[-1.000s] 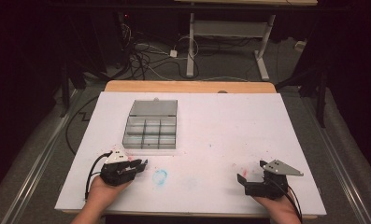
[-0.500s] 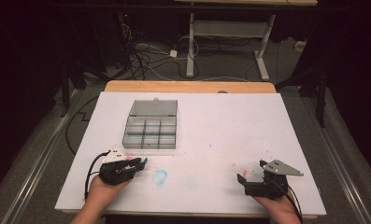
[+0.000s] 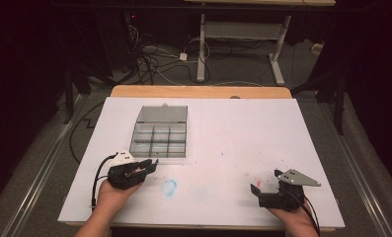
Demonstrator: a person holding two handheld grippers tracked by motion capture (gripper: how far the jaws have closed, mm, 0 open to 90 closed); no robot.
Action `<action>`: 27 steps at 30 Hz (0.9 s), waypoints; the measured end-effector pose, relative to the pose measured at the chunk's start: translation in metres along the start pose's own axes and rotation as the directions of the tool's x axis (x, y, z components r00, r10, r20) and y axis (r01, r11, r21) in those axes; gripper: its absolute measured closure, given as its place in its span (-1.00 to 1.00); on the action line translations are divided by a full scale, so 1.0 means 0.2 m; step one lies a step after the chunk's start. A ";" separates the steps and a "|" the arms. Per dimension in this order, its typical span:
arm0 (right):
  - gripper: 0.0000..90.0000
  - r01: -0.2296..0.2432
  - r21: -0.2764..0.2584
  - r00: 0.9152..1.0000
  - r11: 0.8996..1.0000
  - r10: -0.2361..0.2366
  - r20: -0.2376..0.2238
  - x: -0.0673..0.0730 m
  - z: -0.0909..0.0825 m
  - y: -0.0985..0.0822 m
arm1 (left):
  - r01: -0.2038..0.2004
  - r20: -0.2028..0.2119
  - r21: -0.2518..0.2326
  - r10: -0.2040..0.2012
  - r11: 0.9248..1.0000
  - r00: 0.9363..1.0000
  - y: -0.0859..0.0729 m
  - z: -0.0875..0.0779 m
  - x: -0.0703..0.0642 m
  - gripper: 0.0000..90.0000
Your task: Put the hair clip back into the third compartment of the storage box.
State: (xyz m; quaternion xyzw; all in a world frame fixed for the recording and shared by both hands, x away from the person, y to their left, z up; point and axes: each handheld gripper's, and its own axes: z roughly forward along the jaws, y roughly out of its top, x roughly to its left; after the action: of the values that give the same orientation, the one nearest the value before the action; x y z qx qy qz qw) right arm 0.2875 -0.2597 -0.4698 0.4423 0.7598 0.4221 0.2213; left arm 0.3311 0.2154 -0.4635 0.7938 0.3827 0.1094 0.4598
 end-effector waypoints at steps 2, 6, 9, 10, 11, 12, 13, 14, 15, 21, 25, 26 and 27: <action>-0.99 -0.002 -0.002 1.000 1.000 0.002 0.001 0.00 0.00 0.00 | -0.001 -0.004 -0.001 0.001 1.000 1.000 0.03 0.01 0.01 0.52; -0.99 -0.003 -0.002 1.000 1.000 0.003 0.001 0.00 0.00 0.00 | 0.001 -0.006 -0.011 -0.001 1.000 1.000 0.09 0.03 0.04 0.52; -0.99 -0.005 -0.004 1.000 1.000 0.005 -0.005 0.00 0.00 0.00 | -0.003 -0.007 -0.006 0.003 1.000 1.000 0.11 0.06 0.05 0.52; -0.99 -0.004 -0.005 1.000 1.000 0.004 -0.007 0.00 0.00 0.00 | -0.005 -0.010 -0.001 0.005 1.000 1.000 0.12 0.08 0.05 0.52; -0.99 -0.003 -0.004 1.000 1.000 0.003 -0.008 0.00 0.00 0.00 | -0.009 -0.014 0.005 0.009 1.000 1.000 0.13 0.09 0.06 0.52; -0.99 -0.004 -0.005 1.000 1.000 0.003 -0.009 0.00 0.00 0.00 | -0.010 -0.016 0.008 0.010 1.000 1.000 0.13 0.10 0.06 0.52; -0.99 -0.004 -0.006 1.000 1.000 0.004 -0.009 0.00 0.00 0.00 | -0.011 -0.017 0.013 0.012 1.000 1.000 0.13 0.11 0.06 0.52; -0.99 -0.003 -0.006 1.000 1.000 0.003 -0.009 0.00 0.00 0.00 | -0.009 -0.020 0.016 0.009 1.000 1.000 0.14 0.12 0.07 0.52; -0.99 -0.003 -0.006 1.000 1.000 0.003 -0.009 0.00 0.00 0.00 | -0.010 -0.020 0.018 0.010 1.000 1.000 0.14 0.13 0.07 0.52; -0.99 -0.005 -0.008 1.000 1.000 0.005 -0.011 -0.01 0.00 -0.01 | -0.013 -0.037 0.021 0.014 1.000 0.999 0.19 0.15 0.10 0.52; -0.99 -0.006 -0.005 1.000 1.000 0.006 -0.011 -0.01 0.00 0.00 | -0.019 -0.037 0.024 0.020 1.000 0.999 0.24 0.17 0.11 0.52; -0.99 -0.005 -0.006 1.000 1.000 0.004 -0.012 -0.01 0.00 0.00 | -0.017 -0.038 0.023 0.018 1.000 0.999 0.25 0.18 0.11 0.52; -0.99 -0.004 -0.006 1.000 1.000 0.004 -0.012 -0.01 0.00 0.00 | -0.017 -0.037 0.025 0.018 1.000 0.999 0.26 0.19 0.12 0.52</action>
State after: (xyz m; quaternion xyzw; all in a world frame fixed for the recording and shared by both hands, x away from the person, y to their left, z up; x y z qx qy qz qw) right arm 0.2880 -0.2610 -0.4709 0.4408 0.7587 0.4277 0.2173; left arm 0.3936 0.1931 -0.4462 0.8005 0.3857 0.1236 0.4418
